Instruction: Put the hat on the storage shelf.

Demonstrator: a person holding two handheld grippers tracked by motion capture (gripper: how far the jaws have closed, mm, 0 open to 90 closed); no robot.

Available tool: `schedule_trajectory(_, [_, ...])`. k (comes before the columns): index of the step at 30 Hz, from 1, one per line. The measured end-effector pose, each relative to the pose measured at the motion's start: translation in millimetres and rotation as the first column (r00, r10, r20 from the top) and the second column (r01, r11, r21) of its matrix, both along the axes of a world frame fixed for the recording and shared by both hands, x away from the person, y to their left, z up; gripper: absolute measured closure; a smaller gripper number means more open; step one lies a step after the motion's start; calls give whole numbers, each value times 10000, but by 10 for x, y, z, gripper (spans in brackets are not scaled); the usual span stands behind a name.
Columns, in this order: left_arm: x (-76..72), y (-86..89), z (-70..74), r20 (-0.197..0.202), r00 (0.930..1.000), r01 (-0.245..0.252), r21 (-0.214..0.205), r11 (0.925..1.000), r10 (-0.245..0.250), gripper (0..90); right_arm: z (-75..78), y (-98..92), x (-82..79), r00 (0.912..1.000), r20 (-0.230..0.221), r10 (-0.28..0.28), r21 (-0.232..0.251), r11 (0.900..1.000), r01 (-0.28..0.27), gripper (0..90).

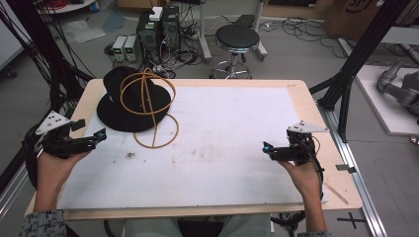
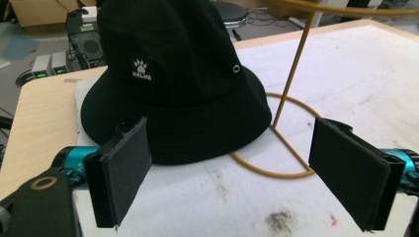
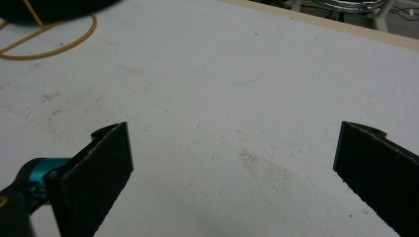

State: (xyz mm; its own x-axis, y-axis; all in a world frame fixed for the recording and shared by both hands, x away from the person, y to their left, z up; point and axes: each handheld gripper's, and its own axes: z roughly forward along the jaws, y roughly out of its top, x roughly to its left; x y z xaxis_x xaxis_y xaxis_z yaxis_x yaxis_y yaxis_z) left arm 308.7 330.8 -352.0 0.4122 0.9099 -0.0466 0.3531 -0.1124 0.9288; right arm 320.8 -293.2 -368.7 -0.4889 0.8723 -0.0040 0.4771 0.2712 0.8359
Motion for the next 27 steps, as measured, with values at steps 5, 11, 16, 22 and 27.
schedule_trajectory(5, [114,89,76,159,9998,85,-171,9998,-82,165,2,7,-83,10000,64,2,-65,10000,-1,13])
schedule_trajectory(11, [291,178,143,333,9990,303,-240,9993,-295,165,13,36,-162,9998,186,76,-176,9998,-73,13])
schedule_trajectory(16, [415,196,178,389,9988,302,-23,9995,-301,165,8,44,-190,9996,263,125,-155,9998,-121,13])
schedule_trajectory(22, [634,234,241,460,9959,771,118,9970,-775,166,-27,30,-232,9999,97,111,-166,9998,-110,13])
schedule_trajectory(27, [812,274,322,513,9936,998,145,9949,-1004,166,-29,18,-262,9999,134,107,-209,9997,-104,13])
